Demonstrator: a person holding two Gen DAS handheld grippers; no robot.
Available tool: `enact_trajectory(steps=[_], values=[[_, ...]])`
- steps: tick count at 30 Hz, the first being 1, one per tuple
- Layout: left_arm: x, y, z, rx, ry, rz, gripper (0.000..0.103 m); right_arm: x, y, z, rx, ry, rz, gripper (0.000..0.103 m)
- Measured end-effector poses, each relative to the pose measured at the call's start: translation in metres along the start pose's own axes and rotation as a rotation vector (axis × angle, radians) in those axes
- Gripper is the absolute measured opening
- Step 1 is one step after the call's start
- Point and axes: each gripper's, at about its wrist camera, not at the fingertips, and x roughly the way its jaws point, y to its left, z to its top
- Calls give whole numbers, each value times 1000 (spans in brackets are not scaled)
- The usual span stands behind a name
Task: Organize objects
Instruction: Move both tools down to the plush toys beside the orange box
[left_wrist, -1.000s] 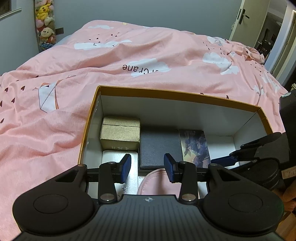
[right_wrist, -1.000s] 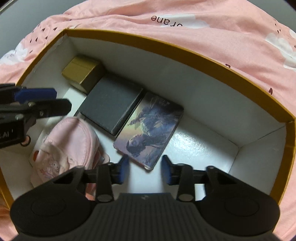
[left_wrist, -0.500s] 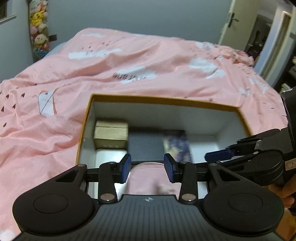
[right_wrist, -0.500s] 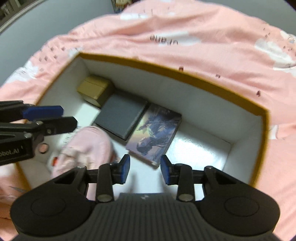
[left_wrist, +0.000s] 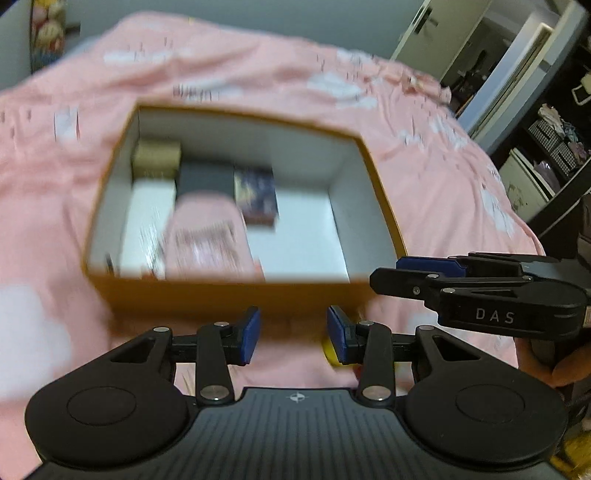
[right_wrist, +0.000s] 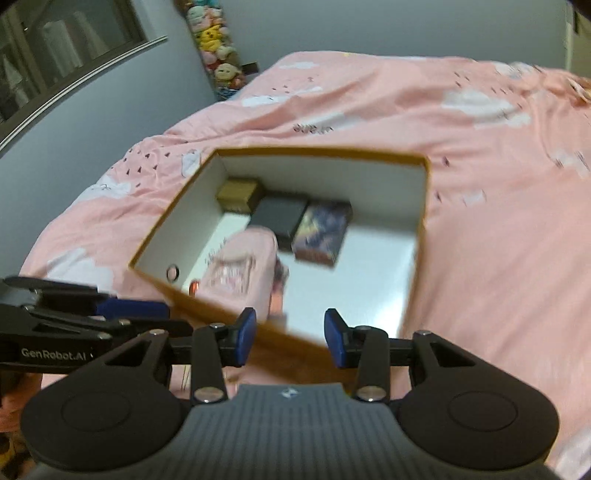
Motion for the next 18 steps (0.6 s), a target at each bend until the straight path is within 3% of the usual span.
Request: enact_trajectory(steps=[7, 10, 14, 18], values=[[20, -21, -37, 0, 140, -31, 45, -16, -2, -54, 23, 58, -96, 43], [32, -27, -44, 12, 208, -36, 51, -20, -8, -70, 43, 82, -136, 43], [45, -30, -53, 28, 287, -15, 58, -23, -16, -85, 83, 116, -150, 44], [53, -26, -61, 3, 339, -42, 62, -23, -21, -94, 131, 160, -127, 50]])
